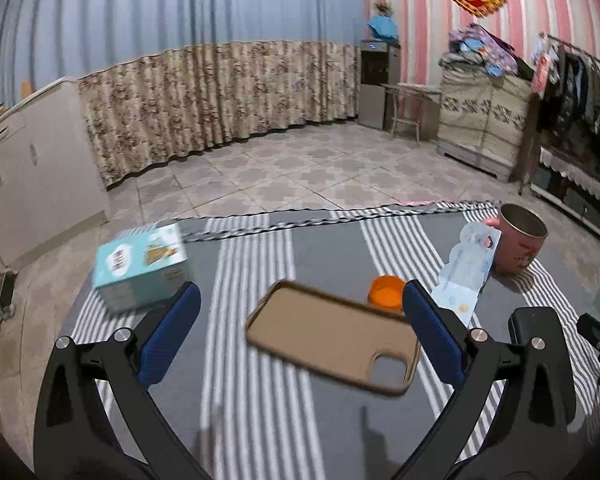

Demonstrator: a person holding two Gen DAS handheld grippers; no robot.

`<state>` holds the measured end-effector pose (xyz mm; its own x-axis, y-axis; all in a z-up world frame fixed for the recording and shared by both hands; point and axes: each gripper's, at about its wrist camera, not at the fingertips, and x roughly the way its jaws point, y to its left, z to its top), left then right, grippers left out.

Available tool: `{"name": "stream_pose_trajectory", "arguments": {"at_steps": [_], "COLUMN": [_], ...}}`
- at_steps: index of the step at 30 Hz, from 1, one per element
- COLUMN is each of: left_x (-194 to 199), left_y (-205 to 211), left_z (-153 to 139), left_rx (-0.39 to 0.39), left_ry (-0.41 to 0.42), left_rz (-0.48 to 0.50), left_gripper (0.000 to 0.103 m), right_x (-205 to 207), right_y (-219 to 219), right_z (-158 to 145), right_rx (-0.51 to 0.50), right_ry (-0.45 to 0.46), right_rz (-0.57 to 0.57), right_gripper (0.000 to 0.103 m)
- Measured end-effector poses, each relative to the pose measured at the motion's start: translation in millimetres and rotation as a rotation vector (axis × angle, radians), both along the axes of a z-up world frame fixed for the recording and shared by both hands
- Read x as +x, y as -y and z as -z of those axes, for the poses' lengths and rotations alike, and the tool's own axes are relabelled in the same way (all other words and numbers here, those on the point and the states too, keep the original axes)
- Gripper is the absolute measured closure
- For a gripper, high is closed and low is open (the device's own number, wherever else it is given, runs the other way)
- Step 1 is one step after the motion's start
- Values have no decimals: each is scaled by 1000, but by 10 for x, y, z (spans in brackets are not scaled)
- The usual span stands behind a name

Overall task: Collect trash
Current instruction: 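Grasp the orange bottle cap with the left tool, then grasp the paper leaflet beside the pink mug with the right tool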

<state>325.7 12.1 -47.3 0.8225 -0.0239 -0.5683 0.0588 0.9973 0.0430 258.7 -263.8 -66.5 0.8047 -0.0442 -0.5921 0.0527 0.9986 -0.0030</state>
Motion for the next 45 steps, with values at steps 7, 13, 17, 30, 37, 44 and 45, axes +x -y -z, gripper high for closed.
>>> {"name": "stream_pose_trajectory", "arguments": {"at_steps": [7,13,17,30,37,44,45], "left_x": [500,818,886,717,310,220,231], "left_y": [484,592,603,530,-123,-905,-957], "left_z": [362,675,700,520,177,334,371], "left_rx": [45,21,5,-10,49,28,19], "left_ry": [-125,-247,-253,-220,-96,-106,-109], "left_rz": [94,105,118,183,114,-2,-14], "left_gripper": [6,21,27,64,64,64,64], "right_x": [65,65,88,204,514,947,1041], "right_y": [66,176,243,-86,-518,-944,-1000], "right_z": [84,69,78,-35,-3,216,267], "right_rx": [-7,-15,-8,-25,-4,47,30], "right_ry": [-29,-27,-35,-52,-92,-177,-192], "right_rz": [14,24,42,30,23,67,91], "right_gripper": [7,7,7,7,7,7,7]}}
